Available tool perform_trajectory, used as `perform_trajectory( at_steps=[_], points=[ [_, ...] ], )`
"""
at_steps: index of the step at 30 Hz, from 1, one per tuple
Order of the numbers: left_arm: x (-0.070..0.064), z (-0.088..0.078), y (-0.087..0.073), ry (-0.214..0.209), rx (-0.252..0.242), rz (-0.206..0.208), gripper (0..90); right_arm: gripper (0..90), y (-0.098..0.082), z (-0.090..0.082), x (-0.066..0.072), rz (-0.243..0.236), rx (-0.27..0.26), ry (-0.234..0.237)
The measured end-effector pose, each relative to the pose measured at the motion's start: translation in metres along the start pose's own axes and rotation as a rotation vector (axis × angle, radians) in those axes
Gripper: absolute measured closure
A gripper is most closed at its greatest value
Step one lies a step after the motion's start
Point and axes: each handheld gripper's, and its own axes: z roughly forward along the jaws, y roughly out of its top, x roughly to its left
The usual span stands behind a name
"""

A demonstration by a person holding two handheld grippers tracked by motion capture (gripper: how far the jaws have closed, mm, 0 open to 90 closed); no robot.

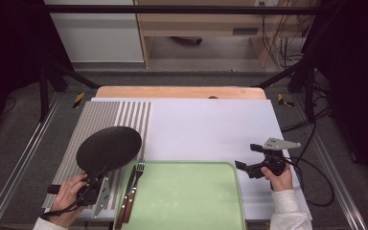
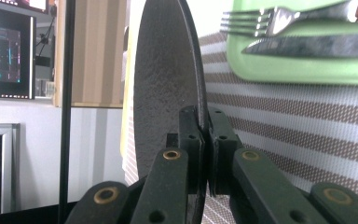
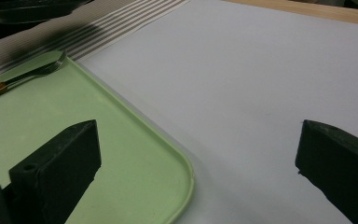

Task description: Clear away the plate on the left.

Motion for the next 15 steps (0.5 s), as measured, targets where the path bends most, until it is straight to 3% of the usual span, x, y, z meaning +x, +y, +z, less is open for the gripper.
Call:
perform_trajectory(
  at_steps=[15],
  points=[
    [0.001,-0.011,0.02,-0.01,-0.039,-0.005,86.3,0.5,0.0,0.0,0.0,0.003,-0.002,-0.001]
  ],
)
